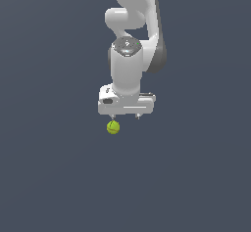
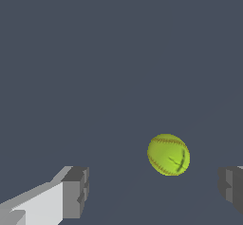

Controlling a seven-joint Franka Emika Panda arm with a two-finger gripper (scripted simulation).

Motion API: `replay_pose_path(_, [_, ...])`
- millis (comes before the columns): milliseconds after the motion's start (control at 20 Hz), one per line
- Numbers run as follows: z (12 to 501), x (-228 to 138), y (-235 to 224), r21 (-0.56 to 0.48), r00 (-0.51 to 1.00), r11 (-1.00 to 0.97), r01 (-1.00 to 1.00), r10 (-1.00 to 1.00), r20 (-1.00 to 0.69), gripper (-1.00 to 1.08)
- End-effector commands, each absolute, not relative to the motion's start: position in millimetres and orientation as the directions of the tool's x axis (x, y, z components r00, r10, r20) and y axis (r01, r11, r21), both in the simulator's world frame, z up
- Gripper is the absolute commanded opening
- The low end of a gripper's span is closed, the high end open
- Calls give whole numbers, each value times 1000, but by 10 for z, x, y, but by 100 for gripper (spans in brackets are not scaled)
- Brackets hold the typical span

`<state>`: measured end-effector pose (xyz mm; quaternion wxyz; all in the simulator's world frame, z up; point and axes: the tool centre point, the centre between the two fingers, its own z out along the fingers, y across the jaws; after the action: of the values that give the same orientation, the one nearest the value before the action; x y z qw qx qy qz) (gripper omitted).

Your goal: Pick up the object and move it to a goal position.

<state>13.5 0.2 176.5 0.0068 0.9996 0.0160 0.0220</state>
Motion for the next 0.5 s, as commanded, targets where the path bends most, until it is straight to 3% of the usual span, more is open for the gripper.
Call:
replay_pose_path(0, [1765, 135, 2, 14, 999, -999, 32, 32, 44, 100])
replay_pose_path(450, [1929, 198, 205, -12, 995, -998, 68, 67, 74, 100])
